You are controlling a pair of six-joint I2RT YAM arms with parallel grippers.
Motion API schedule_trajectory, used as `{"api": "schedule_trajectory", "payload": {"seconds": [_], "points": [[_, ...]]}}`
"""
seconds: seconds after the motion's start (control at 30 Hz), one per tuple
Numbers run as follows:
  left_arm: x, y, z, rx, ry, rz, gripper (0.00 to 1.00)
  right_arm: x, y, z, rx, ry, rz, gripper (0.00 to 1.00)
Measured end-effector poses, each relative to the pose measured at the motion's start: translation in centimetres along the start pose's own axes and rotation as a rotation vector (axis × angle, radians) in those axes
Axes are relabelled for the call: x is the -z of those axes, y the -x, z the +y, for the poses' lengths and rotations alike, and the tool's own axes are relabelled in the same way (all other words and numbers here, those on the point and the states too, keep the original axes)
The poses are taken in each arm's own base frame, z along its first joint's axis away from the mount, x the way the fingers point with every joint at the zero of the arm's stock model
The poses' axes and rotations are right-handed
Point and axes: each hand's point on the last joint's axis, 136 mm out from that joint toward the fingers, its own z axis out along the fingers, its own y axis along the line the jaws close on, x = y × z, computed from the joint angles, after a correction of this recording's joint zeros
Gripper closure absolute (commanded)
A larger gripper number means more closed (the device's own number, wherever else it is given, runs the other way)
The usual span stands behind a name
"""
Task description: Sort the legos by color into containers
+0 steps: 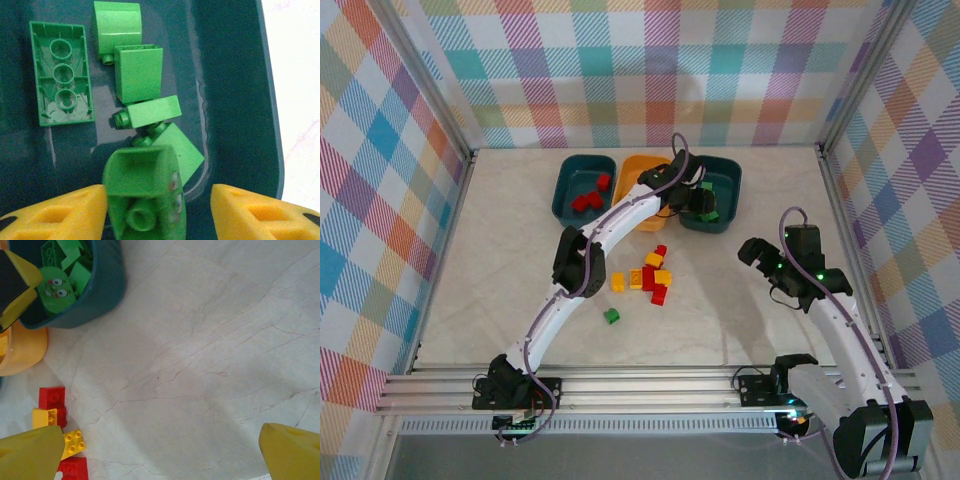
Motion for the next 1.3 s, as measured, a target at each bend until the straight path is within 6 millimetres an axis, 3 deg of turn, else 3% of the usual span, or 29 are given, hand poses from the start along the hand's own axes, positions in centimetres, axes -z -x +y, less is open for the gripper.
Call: {"api": "schedule_trajectory", "payload": {"seconds": [0.17,0.27,0.37,0.43,0.53,0.6,0.67,0.77,0.83,0.9,0.97,1.03,1.17,1.3], "points": [[0.9,-0.1,-0.6,-0.002,-0.022,0.018,0.35,0.6,-0.2,1.0,0.013,0.058,0.007,0.1],[3.4,-0.1,-1.5,-0.006,-0.045,0.022,0.33,0.8,-0.8,2.1,0.046,0.101,0.033,0.14],[8.7,-0.2,-2.5,-0.009,-0.068,-0.008,0.27,0.7,-2.5,4.3,0.138,0.142,0.084,0.15],[14.0,0.1,-3.2,-0.012,-0.097,-0.076,0.22,0.6,-4.7,6.6,0.25,0.178,0.14,0.15],[21.5,0.1,-2.5,0.027,-0.111,-0.207,0.14,0.2,-8.9,10.2,0.428,0.227,0.231,0.15],[25.8,-0.4,0.4,0.103,-0.084,-0.29,0.1,-0.3,-11.8,12.1,0.548,0.231,0.286,0.15],[28.2,-1.4,5.6,0.235,-0.02,-0.349,0.1,-1.2,-14.8,14.0,0.67,0.216,0.339,0.14],[28.6,-6.1,16.4,0.512,0.147,-0.354,0.1,-2.8,-19.3,17.0,0.836,0.196,0.394,0.14],[27.4,-12.5,23.1,0.708,0.283,-0.28,0.1,-3.9,-22.2,18.8,0.93,0.191,0.418,0.14],[26.5,-18.7,26.0,0.828,0.373,-0.182,0.09,-4.9,-24.5,19.9,0.993,0.186,0.439,0.14],[26.6,-23.1,26.7,0.892,0.417,-0.116,0.08,-5.9,-26.6,20.6,1.045,0.184,0.462,0.17],[27.5,-24.7,26.4,0.913,0.417,-0.119,0.07,-7.0,-28.2,21.3,1.078,0.178,0.482,0.2],[29.1,-23.6,25.6,0.897,0.378,-0.197,0.06,-8.5,-29.5,22.0,1.103,0.162,0.512,0.27],[29.2,-23.3,25.5,0.895,0.371,-0.199,0.06,-9.3,-30.0,21.4,1.112,0.127,0.535,0.35]]}}
